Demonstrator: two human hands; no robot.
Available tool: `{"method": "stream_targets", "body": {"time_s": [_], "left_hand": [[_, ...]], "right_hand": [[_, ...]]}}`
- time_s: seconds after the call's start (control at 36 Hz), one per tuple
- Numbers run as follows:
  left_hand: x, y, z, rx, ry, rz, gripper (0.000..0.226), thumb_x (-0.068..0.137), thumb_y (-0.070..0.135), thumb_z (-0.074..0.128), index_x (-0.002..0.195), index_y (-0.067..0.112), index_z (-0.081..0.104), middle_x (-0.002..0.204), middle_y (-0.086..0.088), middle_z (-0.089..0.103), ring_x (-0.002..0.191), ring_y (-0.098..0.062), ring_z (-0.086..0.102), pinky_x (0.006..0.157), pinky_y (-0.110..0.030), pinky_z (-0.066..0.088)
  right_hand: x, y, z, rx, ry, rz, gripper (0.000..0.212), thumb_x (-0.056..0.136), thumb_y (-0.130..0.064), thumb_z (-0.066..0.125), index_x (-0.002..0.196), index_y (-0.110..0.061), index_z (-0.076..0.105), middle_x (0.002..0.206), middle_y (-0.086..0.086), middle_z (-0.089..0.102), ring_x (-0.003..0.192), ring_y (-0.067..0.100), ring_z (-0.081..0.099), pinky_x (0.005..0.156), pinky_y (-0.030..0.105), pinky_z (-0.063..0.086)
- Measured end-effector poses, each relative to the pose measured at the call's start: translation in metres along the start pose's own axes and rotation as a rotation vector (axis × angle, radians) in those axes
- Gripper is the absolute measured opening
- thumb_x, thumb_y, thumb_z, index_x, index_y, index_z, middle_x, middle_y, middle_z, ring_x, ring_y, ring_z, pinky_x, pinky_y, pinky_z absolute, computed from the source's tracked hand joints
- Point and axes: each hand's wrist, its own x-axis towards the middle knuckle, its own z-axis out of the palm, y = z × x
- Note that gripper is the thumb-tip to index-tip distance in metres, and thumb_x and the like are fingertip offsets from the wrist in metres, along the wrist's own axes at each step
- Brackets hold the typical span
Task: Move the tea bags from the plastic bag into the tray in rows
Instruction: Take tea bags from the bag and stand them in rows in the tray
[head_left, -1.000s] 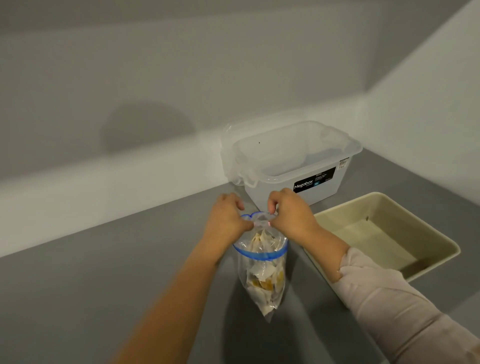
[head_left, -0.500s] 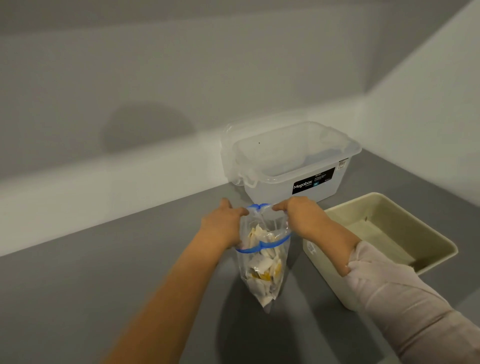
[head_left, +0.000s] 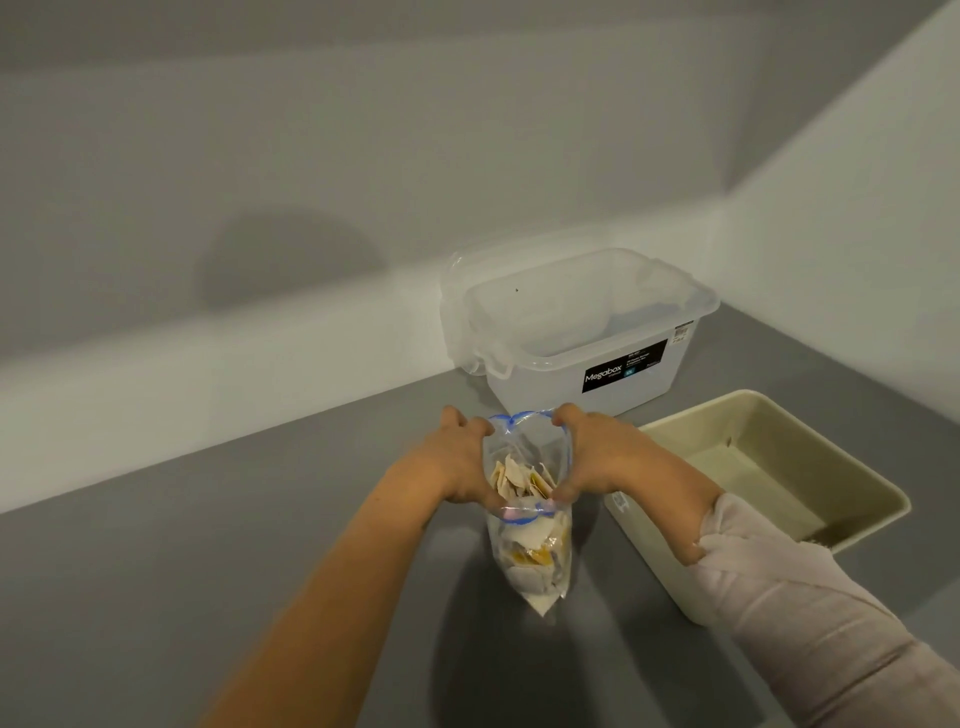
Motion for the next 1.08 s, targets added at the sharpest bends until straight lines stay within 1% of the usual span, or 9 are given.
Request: {"method": "stream_targets", "body": {"time_s": [0.14, 0.22, 0.31, 0.5, 0.58, 0.69, 0.83, 0.92, 1.08], "left_hand": [[0.006, 0.005, 0.005, -0.256, 0.329, 0.068, 0.043, 0.072, 0.026, 0.079, 0.103, 0.016, 0.049, 0.127, -0.005, 0.036, 0.093, -0.017, 0.048, 0.079, -0.024, 0.040], [0.012, 0.008, 0.007, -0.303, 0.505, 0.071, 0.042, 0.079, 0.022, 0.072, 0.114, 0.012, 0.051, 0.121, -0.009, 0.046, 0.097, -0.022, 0.053, 0.078, -0.024, 0.039], [0.019, 0.008, 0.010, -0.186, 0.441, 0.029, 0.049, 0.084, 0.023, 0.068, 0.128, 0.012, 0.052, 0.123, -0.011, 0.051, 0.109, -0.025, 0.055, 0.088, -0.029, 0.042], [0.030, 0.001, 0.013, -0.283, 0.330, -0.036, 0.026, 0.092, 0.029, 0.058, 0.095, 0.006, 0.071, 0.092, -0.010, 0.069, 0.078, -0.019, 0.061, 0.071, -0.027, 0.044], [0.031, -0.004, 0.018, -0.443, 0.309, -0.067, 0.033, 0.094, 0.034, 0.055, 0.091, 0.005, 0.070, 0.084, -0.011, 0.066, 0.070, -0.016, 0.054, 0.062, -0.025, 0.040], [0.032, -0.008, 0.019, -0.848, 0.144, -0.146, 0.036, 0.094, 0.036, 0.054, 0.082, 0.003, 0.066, 0.080, -0.011, 0.062, 0.072, -0.019, 0.055, 0.070, -0.028, 0.047], [0.031, -0.008, 0.024, -1.455, -0.083, -0.274, 0.023, 0.093, 0.025, 0.055, 0.089, 0.004, 0.065, 0.087, -0.012, 0.065, 0.081, -0.022, 0.061, 0.094, -0.042, 0.049], [0.029, -0.010, 0.025, -1.712, -0.170, -0.325, 0.024, 0.093, 0.023, 0.055, 0.086, 0.002, 0.064, 0.072, -0.013, 0.068, 0.065, -0.023, 0.067, 0.075, -0.042, 0.053], [0.034, -0.017, 0.032, -1.723, -0.181, -0.388, 0.024, 0.093, 0.024, 0.056, 0.090, 0.001, 0.064, 0.081, -0.014, 0.066, 0.072, -0.023, 0.065, 0.064, -0.036, 0.058]], "right_hand": [[0.006, -0.005, -0.006, 0.022, 0.142, -0.106, 0.056, 0.069, -0.030, 0.080, 0.117, -0.019, 0.052, 0.119, 0.002, 0.043, 0.095, 0.018, 0.053, 0.077, 0.027, 0.045], [0.013, -0.009, -0.005, -0.020, 0.333, -0.223, 0.045, 0.080, -0.016, 0.070, 0.120, -0.015, 0.049, 0.124, 0.004, 0.048, 0.101, 0.021, 0.053, 0.078, 0.031, 0.046], [0.021, -0.014, 0.000, -0.148, 0.309, -0.281, 0.055, 0.085, -0.014, 0.065, 0.135, -0.017, 0.043, 0.128, 0.006, 0.052, 0.113, 0.026, 0.053, 0.089, 0.037, 0.048], [0.029, -0.016, 0.003, -0.231, 0.258, -0.184, 0.024, 0.096, -0.019, 0.049, 0.113, -0.015, 0.065, 0.107, 0.007, 0.066, 0.095, 0.023, 0.062, 0.080, 0.032, 0.048], [0.031, -0.015, 0.001, -0.048, 0.197, -0.094, 0.020, 0.096, -0.018, 0.051, 0.103, -0.008, 0.067, 0.099, 0.008, 0.067, 0.094, 0.026, 0.064, 0.083, 0.031, 0.048], [0.032, -0.011, -0.003, 0.236, 0.054, 0.068, 0.028, 0.097, -0.027, 0.051, 0.081, -0.007, 0.060, 0.084, 0.011, 0.057, 0.086, 0.025, 0.056, 0.077, 0.030, 0.041], [0.028, 0.000, 0.003, 0.872, -0.058, 0.248, 0.031, 0.096, -0.026, 0.054, 0.101, 0.003, 0.064, 0.098, 0.017, 0.066, 0.088, 0.029, 0.065, 0.082, 0.038, 0.052], [0.026, 0.003, 0.007, 1.200, -0.112, 0.309, 0.018, 0.095, -0.016, 0.057, 0.088, 0.000, 0.063, 0.078, 0.012, 0.065, 0.067, 0.022, 0.062, 0.064, 0.034, 0.054], [0.028, 0.004, 0.022, 1.485, -0.198, 0.402, 0.018, 0.096, -0.011, 0.053, 0.086, -0.001, 0.064, 0.084, 0.016, 0.065, 0.073, 0.024, 0.062, 0.072, 0.041, 0.054]]}}
